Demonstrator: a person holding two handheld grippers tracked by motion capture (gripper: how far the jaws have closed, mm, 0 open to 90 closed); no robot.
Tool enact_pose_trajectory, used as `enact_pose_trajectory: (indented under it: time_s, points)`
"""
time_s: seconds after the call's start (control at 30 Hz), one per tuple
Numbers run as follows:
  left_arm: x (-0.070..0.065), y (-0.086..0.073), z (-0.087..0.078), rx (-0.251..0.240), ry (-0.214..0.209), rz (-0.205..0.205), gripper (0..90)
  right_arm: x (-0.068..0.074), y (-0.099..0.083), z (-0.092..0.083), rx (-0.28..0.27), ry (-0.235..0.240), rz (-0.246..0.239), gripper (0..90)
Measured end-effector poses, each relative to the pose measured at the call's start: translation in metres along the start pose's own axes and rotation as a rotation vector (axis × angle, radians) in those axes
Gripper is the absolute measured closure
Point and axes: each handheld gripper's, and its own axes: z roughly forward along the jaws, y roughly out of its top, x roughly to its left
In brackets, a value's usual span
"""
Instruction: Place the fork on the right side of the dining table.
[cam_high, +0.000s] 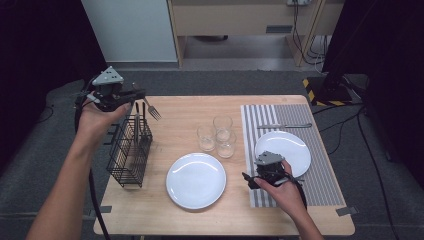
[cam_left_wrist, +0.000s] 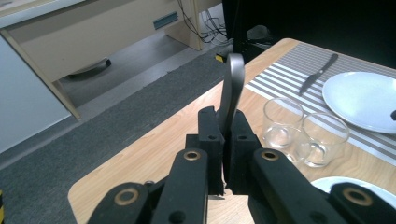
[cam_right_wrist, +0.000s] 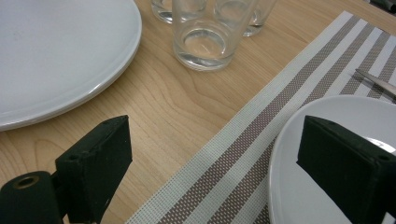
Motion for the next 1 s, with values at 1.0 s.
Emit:
enact_pose_trajectory:
  time_s: [1.0]
  points:
    - [-0.082, -0.03, 0.048, 0.012, -0.142, 0.011, 86.8, 0.006, 0.053, -0.014, -0.037, 0.145, -0.186, 39.4]
